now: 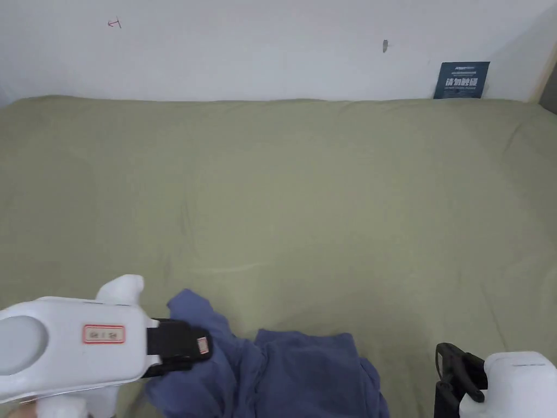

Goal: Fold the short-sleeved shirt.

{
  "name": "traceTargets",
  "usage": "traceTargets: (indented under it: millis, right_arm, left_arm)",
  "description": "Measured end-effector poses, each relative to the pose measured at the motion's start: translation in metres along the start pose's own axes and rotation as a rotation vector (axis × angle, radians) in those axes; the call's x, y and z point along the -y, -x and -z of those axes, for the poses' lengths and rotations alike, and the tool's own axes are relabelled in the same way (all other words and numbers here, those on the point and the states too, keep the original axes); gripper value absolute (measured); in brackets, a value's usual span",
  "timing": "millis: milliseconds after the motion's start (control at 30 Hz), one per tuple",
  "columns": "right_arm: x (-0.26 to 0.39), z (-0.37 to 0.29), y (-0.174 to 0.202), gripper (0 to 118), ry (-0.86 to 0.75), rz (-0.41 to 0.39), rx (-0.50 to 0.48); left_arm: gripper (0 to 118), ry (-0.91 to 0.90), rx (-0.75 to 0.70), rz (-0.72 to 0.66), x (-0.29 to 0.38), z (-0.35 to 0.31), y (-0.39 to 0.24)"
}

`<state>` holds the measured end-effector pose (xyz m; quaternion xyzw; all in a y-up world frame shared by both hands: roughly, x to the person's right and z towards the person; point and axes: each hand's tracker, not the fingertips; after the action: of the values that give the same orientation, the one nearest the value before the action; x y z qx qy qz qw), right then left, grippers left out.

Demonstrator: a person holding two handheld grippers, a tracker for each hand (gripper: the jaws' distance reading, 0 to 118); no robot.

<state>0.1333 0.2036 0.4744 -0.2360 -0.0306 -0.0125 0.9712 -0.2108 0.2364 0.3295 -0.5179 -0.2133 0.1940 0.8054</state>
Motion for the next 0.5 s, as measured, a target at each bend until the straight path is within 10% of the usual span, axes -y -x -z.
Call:
traceTargets:
  millis: [267,333,400,500]
  right_arm:
    - [0.003,-0.009,-0.024,0,-0.007,0.038,0.059]
    - [0.004,-0.011,-0.028,0,-0.003,0.049,0.073]
    - [0.006,-0.013,-0.032,0,0.004,0.059,0.078]
    - [0.007,-0.014,-0.035,0,0.011,0.061,0.088]
  left_arm:
    - [13,0.093,-0.039,0.185,0.023,0.09,-0.086]
    - [45,0.097,-0.06,0.232,0.031,0.121,-0.099]
    - [118,0.088,-0.025,0.237,0.04,0.147,-0.102]
    - [118,0.06,0.003,0.194,0.042,0.169,-0.094]
